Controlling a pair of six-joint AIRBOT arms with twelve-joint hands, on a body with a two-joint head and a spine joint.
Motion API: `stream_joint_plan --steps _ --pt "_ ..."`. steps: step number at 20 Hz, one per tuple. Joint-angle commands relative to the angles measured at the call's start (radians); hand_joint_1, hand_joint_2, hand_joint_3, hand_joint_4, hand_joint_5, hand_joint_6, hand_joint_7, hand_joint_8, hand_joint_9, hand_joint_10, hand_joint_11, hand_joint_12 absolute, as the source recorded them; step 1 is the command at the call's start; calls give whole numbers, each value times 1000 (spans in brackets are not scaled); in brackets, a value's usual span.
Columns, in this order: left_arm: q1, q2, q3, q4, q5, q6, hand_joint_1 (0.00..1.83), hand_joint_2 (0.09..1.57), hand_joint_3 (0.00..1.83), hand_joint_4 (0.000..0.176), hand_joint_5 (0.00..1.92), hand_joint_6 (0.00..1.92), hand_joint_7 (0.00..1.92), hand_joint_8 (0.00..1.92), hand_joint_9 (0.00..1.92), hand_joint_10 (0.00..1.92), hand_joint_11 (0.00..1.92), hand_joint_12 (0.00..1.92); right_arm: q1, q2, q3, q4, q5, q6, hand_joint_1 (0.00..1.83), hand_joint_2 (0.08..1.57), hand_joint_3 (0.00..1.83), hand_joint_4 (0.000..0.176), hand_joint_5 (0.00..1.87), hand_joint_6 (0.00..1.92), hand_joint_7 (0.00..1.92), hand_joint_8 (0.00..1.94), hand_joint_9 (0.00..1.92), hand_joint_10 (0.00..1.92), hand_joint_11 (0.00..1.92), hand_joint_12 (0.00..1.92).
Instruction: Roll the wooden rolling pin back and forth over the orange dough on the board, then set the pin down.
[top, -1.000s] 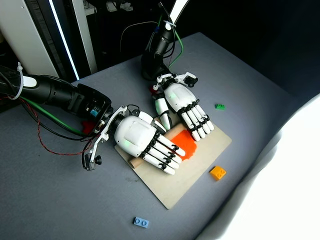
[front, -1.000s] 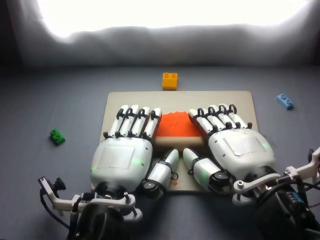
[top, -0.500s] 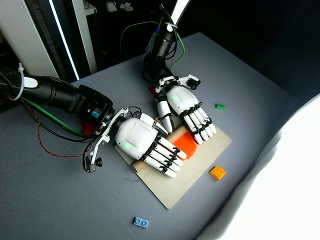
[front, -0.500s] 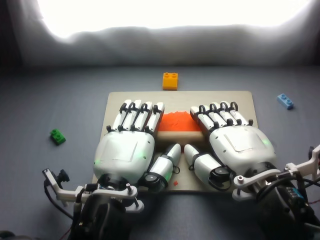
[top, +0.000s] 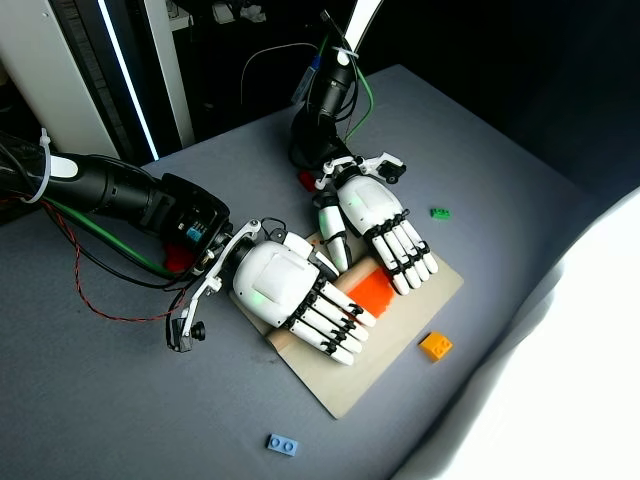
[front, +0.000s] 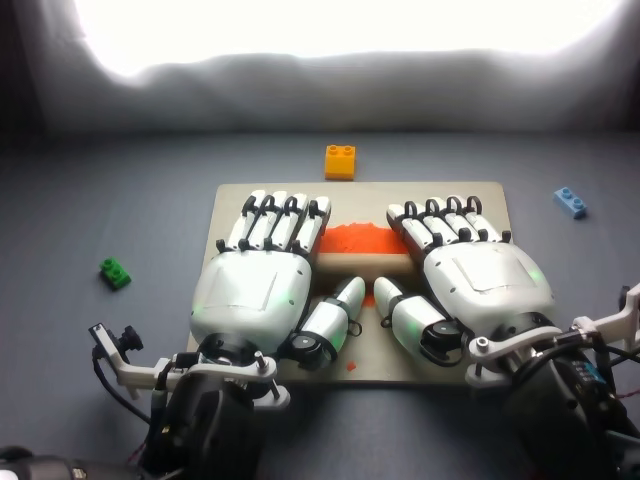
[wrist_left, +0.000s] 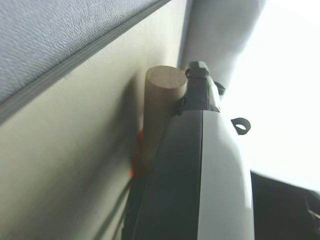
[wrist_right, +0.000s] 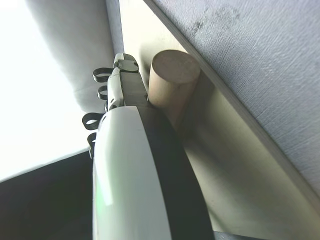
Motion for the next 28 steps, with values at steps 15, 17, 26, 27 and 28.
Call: stream_joint_plan --steps 15,17,26,27,28 --pt "-25 -17 68 -26 -49 1 0 1524 0 0 87 1 80 1 28 1 0 69 22 0 34 -47 41 35 0 1571 69 0 96 5 95 5 35 5 2 1" --pt "-28 -17 71 -40 -46 0 0 1520 0 0 73 0 67 0 23 0 0 73 25 0 40 -43 34 37 0 1571 76 0 86 0 82 0 34 4 1 0" --pt "-37 -17 98 -51 -20 -19 0 1527 1 0 77 2 70 0 18 1 0 18 33 -5 63 -19 17 40 0 1571 67 0 86 3 91 3 30 2 0 0" --pt "-37 -17 100 -51 -19 -19 0 1526 0 0 75 1 66 0 18 1 7 18 33 -6 66 -19 16 41 0 1571 64 0 100 9 109 10 54 11 15 7" --pt "-37 -19 103 -51 -18 -19 0 1527 1 0 70 0 62 0 10 0 0 18 34 -8 70 -19 14 42 0 1571 60 0 108 12 117 11 60 13 8 7"
